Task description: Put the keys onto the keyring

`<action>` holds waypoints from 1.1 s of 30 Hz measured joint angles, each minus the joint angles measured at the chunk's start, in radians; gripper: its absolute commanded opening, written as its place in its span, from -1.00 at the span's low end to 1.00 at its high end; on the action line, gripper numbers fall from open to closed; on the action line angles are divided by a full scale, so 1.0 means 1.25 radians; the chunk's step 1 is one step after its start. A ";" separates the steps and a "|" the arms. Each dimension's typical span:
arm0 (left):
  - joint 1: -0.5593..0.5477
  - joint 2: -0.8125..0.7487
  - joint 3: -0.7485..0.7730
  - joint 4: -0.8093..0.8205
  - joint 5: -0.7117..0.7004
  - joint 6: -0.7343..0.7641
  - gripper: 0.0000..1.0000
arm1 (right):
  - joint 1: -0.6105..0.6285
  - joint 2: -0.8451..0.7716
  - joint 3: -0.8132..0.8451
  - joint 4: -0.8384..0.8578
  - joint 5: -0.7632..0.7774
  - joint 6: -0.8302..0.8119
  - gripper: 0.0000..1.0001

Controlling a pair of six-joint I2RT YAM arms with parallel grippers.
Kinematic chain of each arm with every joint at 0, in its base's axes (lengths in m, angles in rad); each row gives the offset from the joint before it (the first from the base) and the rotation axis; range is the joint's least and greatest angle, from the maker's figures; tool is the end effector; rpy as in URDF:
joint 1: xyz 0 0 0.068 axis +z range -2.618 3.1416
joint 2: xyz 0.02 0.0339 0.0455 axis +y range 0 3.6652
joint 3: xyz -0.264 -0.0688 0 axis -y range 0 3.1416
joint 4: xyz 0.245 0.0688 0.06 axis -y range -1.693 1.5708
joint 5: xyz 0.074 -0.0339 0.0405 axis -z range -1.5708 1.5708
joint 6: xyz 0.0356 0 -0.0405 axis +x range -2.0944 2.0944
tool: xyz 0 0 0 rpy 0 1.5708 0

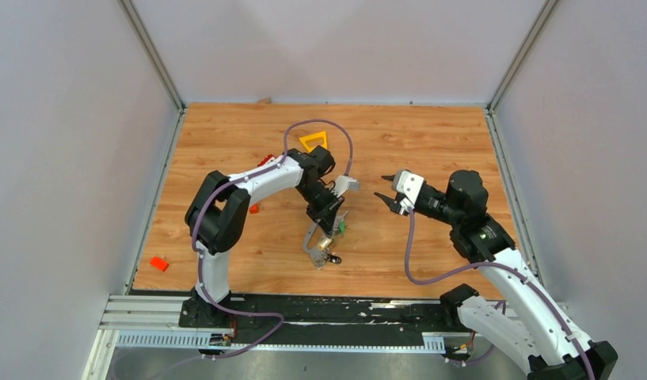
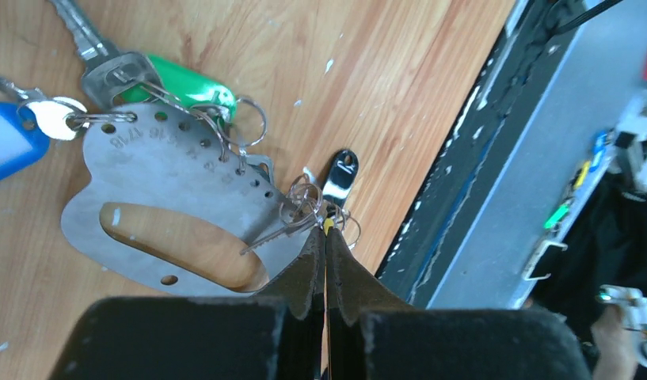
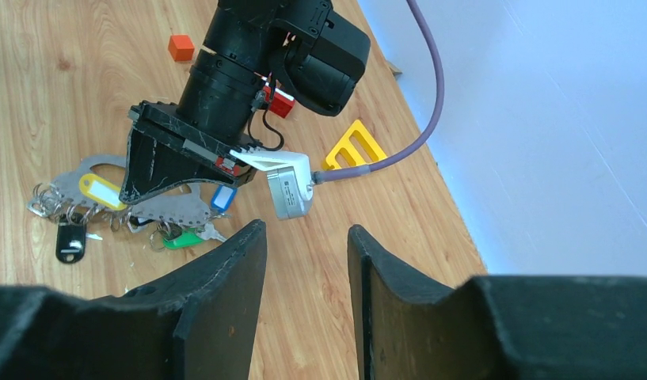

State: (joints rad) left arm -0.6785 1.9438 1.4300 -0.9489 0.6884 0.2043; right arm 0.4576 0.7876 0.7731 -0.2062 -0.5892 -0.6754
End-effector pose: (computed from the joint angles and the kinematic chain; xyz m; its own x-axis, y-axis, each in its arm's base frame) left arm 0.2739 -0.2498 0.1903 -0.6487 0.7242 -0.2338 0.6839 0.4200 -0.5966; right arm 0.1533 0.0976 0.3343 0.3805 -0.3920 -0.8376 -0.7891 0.3347 -0.5151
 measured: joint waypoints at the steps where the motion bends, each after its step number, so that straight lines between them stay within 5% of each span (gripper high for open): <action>1: 0.000 0.005 0.005 0.006 0.010 -0.009 -1.00 | -0.004 0.000 0.000 0.000 0.000 0.000 -0.14; 11: 0.000 0.068 -0.076 0.161 0.107 -0.245 -0.90 | -0.038 0.016 0.000 0.000 0.000 0.000 -0.14; 20: 0.000 0.098 -0.132 0.335 0.143 -0.479 -0.53 | -0.067 0.026 0.000 0.000 -0.003 0.000 -0.14; 33: -0.023 0.098 -0.134 0.412 0.142 -0.576 -0.01 | -0.077 0.034 -0.003 0.001 -0.004 0.000 -0.14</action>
State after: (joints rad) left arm -0.7078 2.0659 1.2621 -0.4343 0.8661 -0.5156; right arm 0.3611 0.8307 0.7692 -0.2050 -0.5945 -0.6754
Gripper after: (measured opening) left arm 0.446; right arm 0.431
